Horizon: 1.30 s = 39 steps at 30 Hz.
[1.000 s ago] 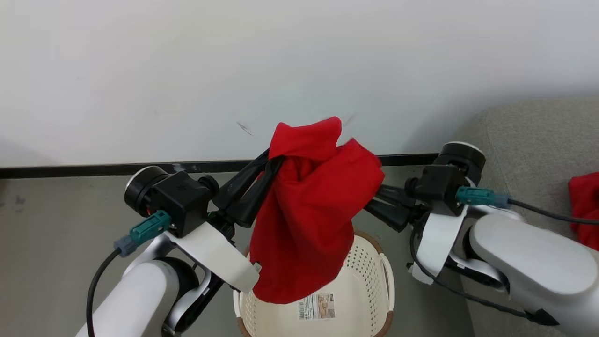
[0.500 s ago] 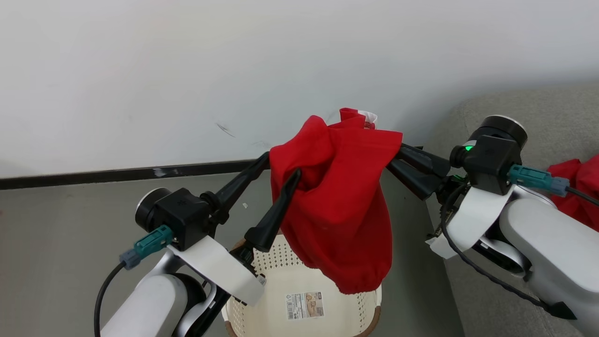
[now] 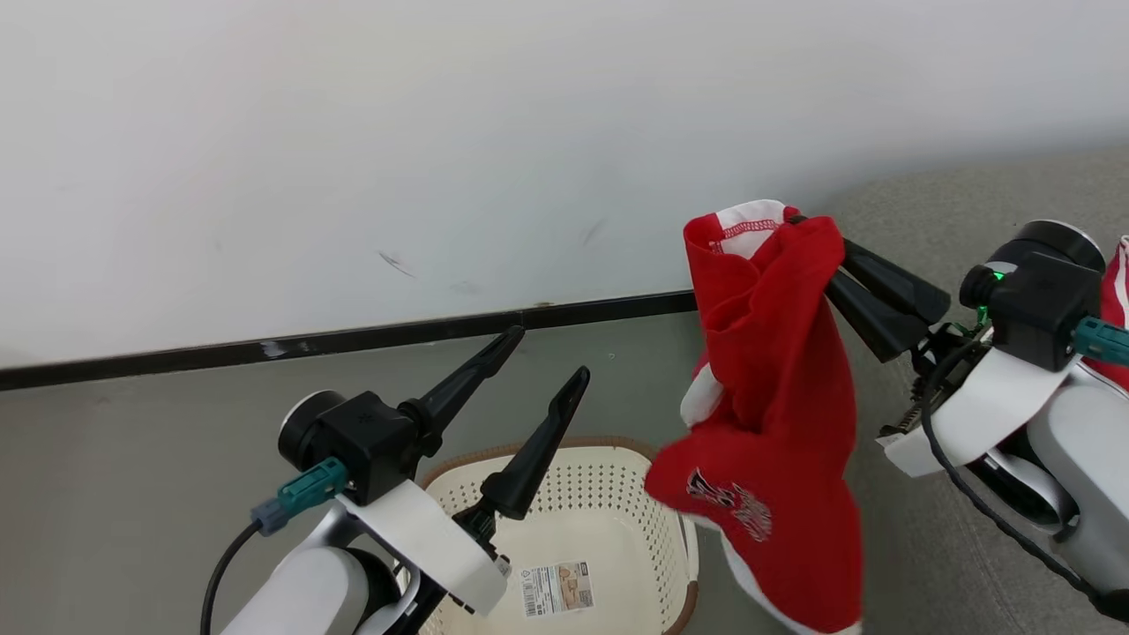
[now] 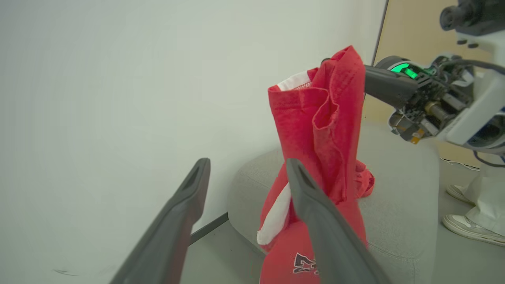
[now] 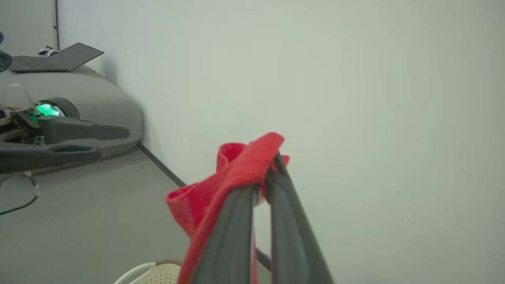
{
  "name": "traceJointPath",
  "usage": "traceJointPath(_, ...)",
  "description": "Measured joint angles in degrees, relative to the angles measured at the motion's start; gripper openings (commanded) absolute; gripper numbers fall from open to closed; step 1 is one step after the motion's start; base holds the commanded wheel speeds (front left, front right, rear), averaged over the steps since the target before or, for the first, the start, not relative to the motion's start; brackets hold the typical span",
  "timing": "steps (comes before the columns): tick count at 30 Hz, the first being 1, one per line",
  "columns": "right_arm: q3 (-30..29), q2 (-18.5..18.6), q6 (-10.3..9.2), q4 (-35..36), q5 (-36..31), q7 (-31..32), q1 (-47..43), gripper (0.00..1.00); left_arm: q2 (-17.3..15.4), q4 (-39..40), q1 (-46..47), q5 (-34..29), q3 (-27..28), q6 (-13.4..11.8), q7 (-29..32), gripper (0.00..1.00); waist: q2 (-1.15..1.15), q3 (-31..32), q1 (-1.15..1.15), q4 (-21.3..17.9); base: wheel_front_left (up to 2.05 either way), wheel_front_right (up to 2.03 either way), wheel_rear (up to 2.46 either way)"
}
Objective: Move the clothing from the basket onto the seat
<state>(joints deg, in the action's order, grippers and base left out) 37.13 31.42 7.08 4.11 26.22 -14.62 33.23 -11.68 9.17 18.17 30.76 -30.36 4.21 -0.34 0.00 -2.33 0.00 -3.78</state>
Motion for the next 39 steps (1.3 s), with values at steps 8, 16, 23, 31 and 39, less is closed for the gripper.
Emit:
traceJointPath(8,-8.38,1.18,0.0,1.77,-1.67,0.0,-6.39,0.0,-0.11,-0.38,-0.85,0.01,-2.09,0.86,-0.29,1.0,0.0,1.07,0.0,-1.88,0.0,0.0,0.0)
traceJointPath(16,-15.06,1.09,0.0,3.78,-3.45,0.0,-12.78,0.0,-0.02,-0.74,-1.25,0.59,-4.16,1.52,-0.33,1.0,0.0,1.92,0.0,-4.3,0.0,0.0,0.0)
traceJointPath(23,-19.65,0.98,0.0,5.63,-4.72,0.0,-17.92,0.0,0.48,-0.98,-1.26,1.0,-5.94,2.02,-0.57,1.0,0.0,2.42,0.0,-7.19,0.0,0.0,0.0)
traceJointPath(31,-23.31,0.48,0.0,6.46,-5.67,0.0,-22.23,0.0,0.74,-1.26,-1.26,1.0,-7.14,2.05,-1.02,1.0,0.0,2.57,0.0,-10.25,0.0,0.0,0.0)
traceJointPath(39,-23.41,-0.48,0.0,6.44,-5.66,0.0,-22.77,0.0,1.21,-2.0,-1.36,0.93,-7.51,2.05,-1.35,1.0,0.0,1.83,0.0,-12.57,0.0,0.0,0.0)
